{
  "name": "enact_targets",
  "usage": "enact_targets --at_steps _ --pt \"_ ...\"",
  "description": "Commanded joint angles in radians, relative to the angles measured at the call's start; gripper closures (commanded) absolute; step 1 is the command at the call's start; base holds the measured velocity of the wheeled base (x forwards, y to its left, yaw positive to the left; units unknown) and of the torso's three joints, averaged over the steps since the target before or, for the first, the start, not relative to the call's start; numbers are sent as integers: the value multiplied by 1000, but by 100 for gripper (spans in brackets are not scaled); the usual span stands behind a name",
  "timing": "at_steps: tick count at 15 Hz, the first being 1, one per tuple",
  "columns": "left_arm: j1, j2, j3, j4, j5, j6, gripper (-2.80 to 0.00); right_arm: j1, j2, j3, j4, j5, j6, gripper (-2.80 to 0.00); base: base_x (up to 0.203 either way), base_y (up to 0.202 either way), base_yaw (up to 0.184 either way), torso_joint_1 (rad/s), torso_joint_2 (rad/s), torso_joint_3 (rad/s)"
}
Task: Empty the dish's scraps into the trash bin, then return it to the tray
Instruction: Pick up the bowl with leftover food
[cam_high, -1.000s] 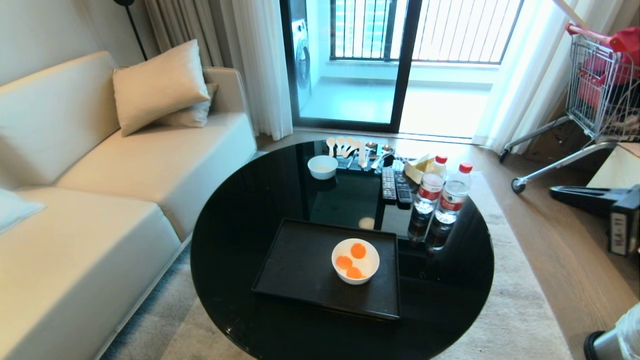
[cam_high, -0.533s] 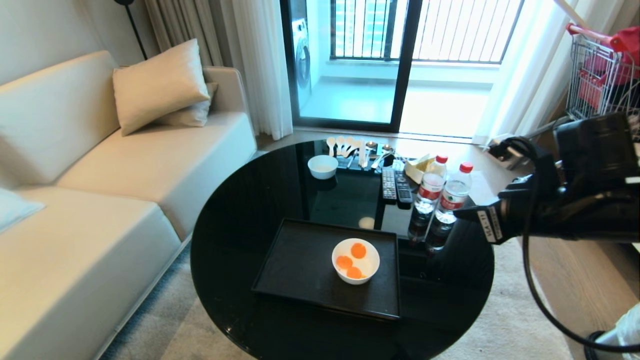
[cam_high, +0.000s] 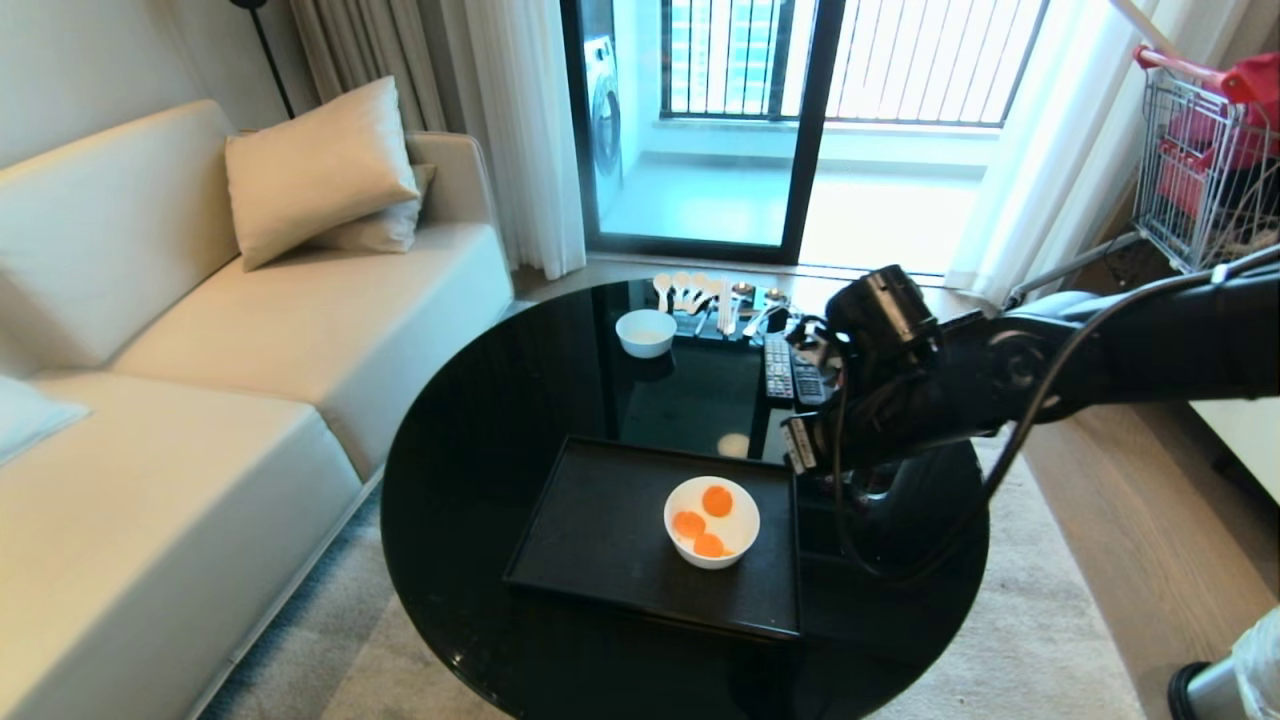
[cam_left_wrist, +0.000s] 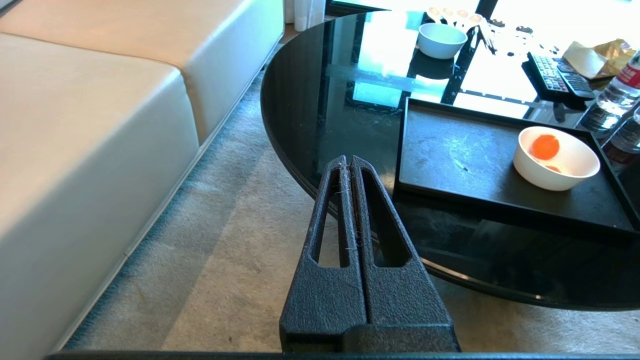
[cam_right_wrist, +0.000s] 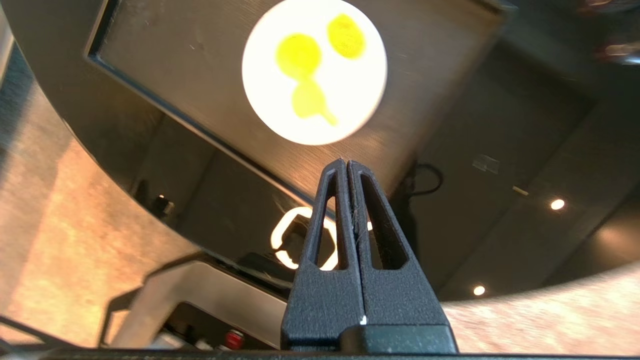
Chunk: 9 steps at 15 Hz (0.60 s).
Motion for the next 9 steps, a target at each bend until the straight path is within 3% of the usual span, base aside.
enact_targets --at_steps 1,2,3,9 --pt "0 0 0 0 0 -1 0 33 164 -119 38 -5 19 0 0 0 0 0 0 0" --pt "0 0 0 0 0 -1 0 37 192 -146 61 -6 23 0 0 0 0 0 0 0" --pt "0 0 0 0 0 -1 0 37 213 -159 73 -6 26 -280 0 0 0 0 0 0" --pt "0 0 0 0 0 -1 0 30 292 -167 70 -116 38 -280 0 0 0 0 0 0"
